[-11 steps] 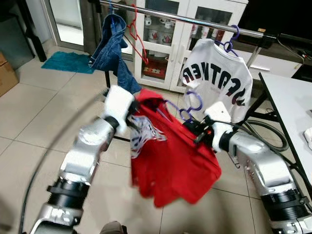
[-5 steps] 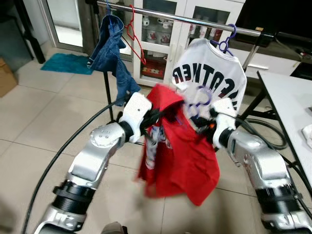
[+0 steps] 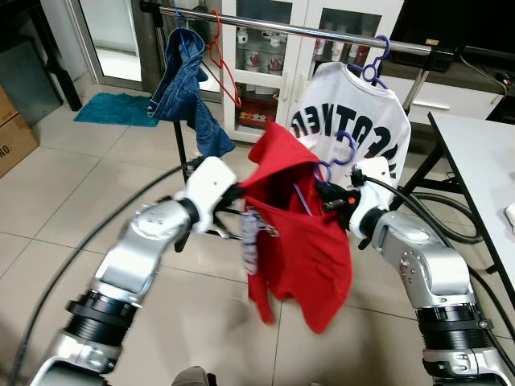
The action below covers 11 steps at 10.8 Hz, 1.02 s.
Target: Hang hanger
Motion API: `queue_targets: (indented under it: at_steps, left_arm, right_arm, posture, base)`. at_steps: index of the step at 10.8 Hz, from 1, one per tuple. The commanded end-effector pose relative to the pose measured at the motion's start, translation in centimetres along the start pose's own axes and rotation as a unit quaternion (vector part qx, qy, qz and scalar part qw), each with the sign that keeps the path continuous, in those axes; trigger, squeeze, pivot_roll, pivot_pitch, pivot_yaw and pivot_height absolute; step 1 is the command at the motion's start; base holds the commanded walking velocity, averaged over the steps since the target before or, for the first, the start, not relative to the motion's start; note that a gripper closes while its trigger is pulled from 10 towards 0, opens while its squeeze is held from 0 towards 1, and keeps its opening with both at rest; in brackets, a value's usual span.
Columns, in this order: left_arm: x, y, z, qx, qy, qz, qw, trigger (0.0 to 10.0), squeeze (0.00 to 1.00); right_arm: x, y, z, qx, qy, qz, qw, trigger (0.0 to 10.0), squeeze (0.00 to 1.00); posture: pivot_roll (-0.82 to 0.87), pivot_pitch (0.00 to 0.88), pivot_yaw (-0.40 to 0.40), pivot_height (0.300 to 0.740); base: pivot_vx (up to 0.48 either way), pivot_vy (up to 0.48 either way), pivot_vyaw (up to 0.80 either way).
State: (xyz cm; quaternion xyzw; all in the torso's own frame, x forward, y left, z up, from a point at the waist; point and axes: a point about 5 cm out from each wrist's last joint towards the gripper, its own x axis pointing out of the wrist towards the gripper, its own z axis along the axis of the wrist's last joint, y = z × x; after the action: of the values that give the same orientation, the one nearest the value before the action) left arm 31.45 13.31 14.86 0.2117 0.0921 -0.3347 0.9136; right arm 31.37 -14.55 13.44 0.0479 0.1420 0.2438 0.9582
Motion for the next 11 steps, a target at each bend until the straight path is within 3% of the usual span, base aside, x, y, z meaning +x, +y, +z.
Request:
queue_targets:
  at_steps: [1, 2, 4, 5, 6, 7, 8, 9, 11]
  left_arm:
    - [0.2, 0.4, 0.8, 0.008, -0.013, 0.007, 1.0, 10.0, 0.0]
    - [0.2, 0.2, 1.4, -0.032, -0.039, -0.012, 0.999, 10.0, 1.0]
    - [0.2, -1.0, 2.2, -0.031, -0.072, -0.046, 0.996, 10.0, 1.0]
    - [0.1, -1.6, 2.6, -0.035, -0.09, -0.066, 0.993, 10.0, 0.0]
    - [0.0, -1.6, 2.8, -0.043, -0.099, -0.064, 0.992, 10.0, 0.0]
    - [-0.9, -0.3, 2.4, -0.081, -0.104, -0.01, 0.991, 10.0, 0.0]
    - [-1.9, 0.7, 1.6, -0.103, -0.101, 0.034, 0.989, 10.0, 0.0]
    - [-3.5, 1.3, 0.6, -0.098, -0.098, 0.077, 0.987, 10.0, 0.0]
    - [-5.1, 1.9, -1.6, -0.123, -0.064, 0.142, 0.98, 10.0, 0.0]
  right_arm:
    - [-0.2, 0.1, 1.4, -0.008, -0.035, 0.009, 0.999, 10.0, 0.0]
    - [-0.1, 0.4, 1.6, -0.012, -0.039, 0.021, 0.999, 10.0, 0.0]
    - [-0.1, 0.2, 1.5, -0.011, -0.034, 0.021, 0.999, 10.0, 0.0]
    - [-0.1, -0.2, 1.3, -0.014, -0.022, 0.01, 1.0, 10.0, 0.0]
    - [-0.1, -0.5, 1.2, -0.016, -0.016, -0.001, 1.0, 10.0, 0.0]
    - [-0.6, -1.1, 1.2, -0.01, -0.027, -0.027, 0.999, 10.0, 0.0]
    - [-1.3, -1.5, 1.1, -0.034, -0.03, -0.063, 0.997, 10.0, 0.0]
    - [-2.6, -1.3, 0.1, -0.018, -0.024, -0.07, 0.997, 10.0, 0.0]
    - [-3.8, 0.0, -1.2, -0.011, -0.033, -0.075, 0.997, 10.0, 0.0]
  posture:
    - [0.02, 0.0, -0.023, 0.74]
    - [0.02, 0.0, -0.025, 0.74]
    - [0.02, 0.0, -0.031, 0.74]
    - [0.02, 0.0, -0.032, 0.74]
    - [0.02, 0.0, -0.03, 0.74]
    - [0.02, 0.0, -0.026, 0.74]
    - [0.03, 0.0, -0.029, 0.74]
    - [0.04, 0.0, -0.036, 0.74]
    - [0.05, 0.0, -0.037, 0.74]
  base:
    - [0.0, 0.0, 0.0]
    - [0.0, 0.0, 0.0]
    - [0.0, 0.0, 0.0]
    - [0.0, 0.0, 0.0]
    - [0.0, 0.0, 0.0]
    - [0.0, 0.0, 0.0]
    - [0.0, 0.0, 0.0]
    - [0.0, 0.0, 0.0]
    - [0.0, 0.0, 0.0]
